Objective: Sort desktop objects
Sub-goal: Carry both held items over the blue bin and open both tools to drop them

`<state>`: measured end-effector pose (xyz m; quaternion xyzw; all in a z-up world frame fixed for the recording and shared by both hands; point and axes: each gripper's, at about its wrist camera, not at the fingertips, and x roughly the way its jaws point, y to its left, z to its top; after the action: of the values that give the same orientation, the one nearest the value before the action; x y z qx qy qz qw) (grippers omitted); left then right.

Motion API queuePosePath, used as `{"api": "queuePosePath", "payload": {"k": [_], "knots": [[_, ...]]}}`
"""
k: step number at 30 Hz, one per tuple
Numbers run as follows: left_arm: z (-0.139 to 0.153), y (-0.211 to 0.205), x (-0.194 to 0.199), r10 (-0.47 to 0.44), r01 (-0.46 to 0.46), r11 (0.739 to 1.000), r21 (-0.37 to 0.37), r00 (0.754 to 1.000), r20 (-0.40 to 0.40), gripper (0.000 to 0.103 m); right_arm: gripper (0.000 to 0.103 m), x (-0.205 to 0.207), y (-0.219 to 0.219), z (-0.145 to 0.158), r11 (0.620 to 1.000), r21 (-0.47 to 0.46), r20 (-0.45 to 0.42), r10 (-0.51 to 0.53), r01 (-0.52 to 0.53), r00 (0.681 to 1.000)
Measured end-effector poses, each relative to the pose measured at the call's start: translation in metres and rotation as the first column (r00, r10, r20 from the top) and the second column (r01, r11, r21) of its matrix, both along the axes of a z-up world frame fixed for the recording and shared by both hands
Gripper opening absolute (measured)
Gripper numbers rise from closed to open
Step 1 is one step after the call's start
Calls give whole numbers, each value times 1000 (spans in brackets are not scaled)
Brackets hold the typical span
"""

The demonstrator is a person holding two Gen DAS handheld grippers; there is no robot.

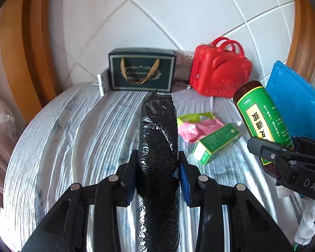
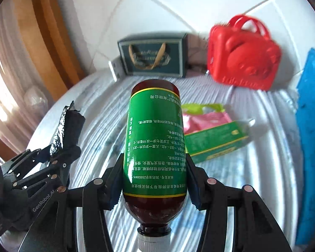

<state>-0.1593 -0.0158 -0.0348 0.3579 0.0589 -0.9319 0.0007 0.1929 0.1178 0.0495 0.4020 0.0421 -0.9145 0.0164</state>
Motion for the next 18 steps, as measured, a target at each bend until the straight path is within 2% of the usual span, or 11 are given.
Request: {"api": "queuePosePath", "payload": {"k": [5, 9, 15, 18], "knots": [[46, 60, 17, -98, 98, 995, -13, 990, -97, 34, 51, 46, 41, 54, 998, -2, -130, -58, 59, 990], [77, 120, 27, -194, 196, 981, -3, 969, -155, 34, 51, 85, 88, 98, 991, -24, -220, -134, 132, 966], [124, 232, 33, -325, 335, 942, -8, 908, -263, 34, 51, 145, 171, 159, 969, -25, -338, -240, 246, 910], [144, 296, 35, -391, 411, 912, 9, 873, -291, 34, 51, 175, 219, 184, 951, -19, -378, -292, 308, 878]]}}
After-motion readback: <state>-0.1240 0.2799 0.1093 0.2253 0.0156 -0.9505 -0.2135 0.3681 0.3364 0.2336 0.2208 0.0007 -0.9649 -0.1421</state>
